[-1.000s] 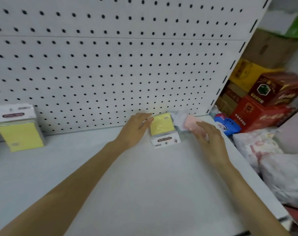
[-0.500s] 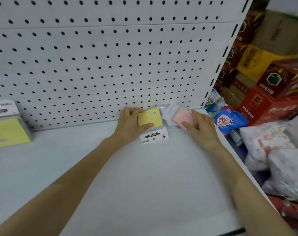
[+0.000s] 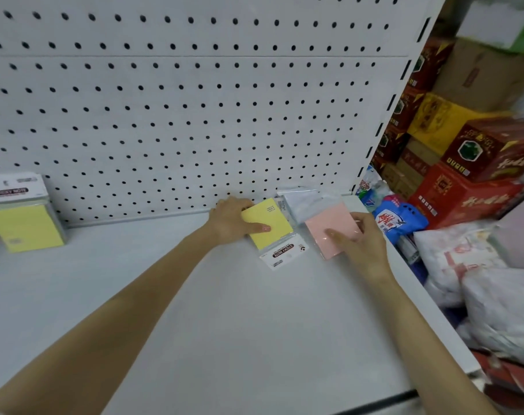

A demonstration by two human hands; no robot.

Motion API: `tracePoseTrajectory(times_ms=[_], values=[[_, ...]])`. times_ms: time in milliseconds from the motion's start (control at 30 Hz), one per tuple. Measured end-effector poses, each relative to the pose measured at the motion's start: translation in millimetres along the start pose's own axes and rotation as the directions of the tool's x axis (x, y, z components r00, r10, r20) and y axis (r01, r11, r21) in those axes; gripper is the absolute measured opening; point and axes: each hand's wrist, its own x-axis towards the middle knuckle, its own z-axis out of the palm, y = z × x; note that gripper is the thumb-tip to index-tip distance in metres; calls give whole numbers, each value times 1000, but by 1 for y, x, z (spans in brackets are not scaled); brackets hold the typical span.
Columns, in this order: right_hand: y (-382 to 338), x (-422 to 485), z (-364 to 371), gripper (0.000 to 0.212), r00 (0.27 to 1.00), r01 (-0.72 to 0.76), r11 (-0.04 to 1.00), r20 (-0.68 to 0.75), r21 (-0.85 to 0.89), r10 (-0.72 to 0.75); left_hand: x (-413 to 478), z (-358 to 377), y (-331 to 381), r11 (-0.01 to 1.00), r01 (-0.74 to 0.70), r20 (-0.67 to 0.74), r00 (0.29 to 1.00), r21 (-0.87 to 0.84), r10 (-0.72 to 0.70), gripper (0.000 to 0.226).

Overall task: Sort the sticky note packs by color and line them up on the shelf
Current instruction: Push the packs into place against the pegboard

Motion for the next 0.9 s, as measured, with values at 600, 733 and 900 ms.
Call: tracePoseTrajectory(times_ms=[600,733,900], values=[[-104,-145,185,52,904,-180,874,427,451,-34,-210,-142,-166,838,92,-163,964,-538,-210,32],[-149,-196,265,51,870,-121,902,482,414,-105,-267,-204,-240,891,105,-177,963,-441,-201,40],[-191,-257,361,45,834,-81,896,522,436,-178,-340,-282,-336,963,173,-384,891,-206,-243,36]])
